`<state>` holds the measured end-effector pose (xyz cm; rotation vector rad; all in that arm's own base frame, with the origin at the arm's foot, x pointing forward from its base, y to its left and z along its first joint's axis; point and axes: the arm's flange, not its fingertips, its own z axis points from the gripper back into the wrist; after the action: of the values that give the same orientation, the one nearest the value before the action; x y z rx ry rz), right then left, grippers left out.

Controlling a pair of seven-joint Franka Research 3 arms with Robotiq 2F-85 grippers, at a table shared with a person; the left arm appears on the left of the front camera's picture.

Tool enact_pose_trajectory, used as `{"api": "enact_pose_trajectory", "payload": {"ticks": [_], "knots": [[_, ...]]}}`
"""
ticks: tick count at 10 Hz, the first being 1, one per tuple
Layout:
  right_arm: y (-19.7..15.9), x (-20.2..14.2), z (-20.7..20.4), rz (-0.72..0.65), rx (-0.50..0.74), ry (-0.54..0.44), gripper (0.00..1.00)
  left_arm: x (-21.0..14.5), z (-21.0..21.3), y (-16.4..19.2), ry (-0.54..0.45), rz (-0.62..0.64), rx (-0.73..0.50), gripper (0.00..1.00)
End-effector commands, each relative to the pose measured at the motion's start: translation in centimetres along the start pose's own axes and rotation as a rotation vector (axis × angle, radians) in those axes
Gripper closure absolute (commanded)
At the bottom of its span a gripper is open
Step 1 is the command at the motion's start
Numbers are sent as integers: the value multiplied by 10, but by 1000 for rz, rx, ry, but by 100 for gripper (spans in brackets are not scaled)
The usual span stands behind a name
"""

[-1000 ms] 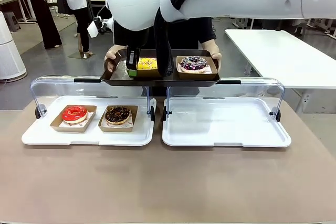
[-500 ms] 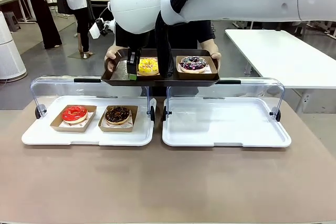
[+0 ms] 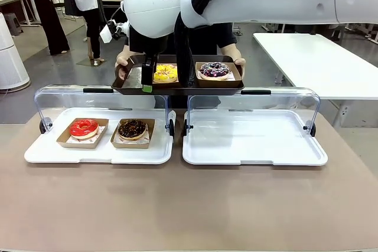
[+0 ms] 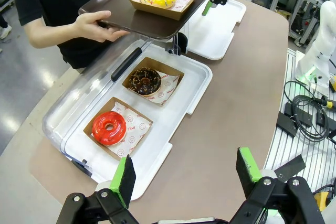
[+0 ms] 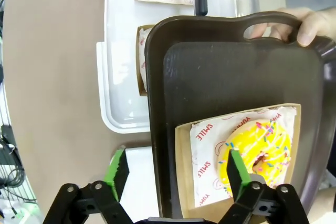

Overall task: Provide the desired donut to the person.
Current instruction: Place the picked Paper togo box onto the Handle tray extended by the person.

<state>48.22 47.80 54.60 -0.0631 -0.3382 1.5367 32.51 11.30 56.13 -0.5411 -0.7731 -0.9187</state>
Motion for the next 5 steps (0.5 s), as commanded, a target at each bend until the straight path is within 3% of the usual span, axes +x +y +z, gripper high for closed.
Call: {"api": "enact_pose_trajectory", "payload": {"ticks": [1,3,5], "knots": [[5,-3,3,13,-8,-7,0,-1,1,0,-15,-13,-5,0],[7,0,11,-10,-2,-7,0,-1,1,0,-15,-13,-5,0],[24,3,60,-34,86,35,0,-1,1,0,-15,-13,-5,0]]}}
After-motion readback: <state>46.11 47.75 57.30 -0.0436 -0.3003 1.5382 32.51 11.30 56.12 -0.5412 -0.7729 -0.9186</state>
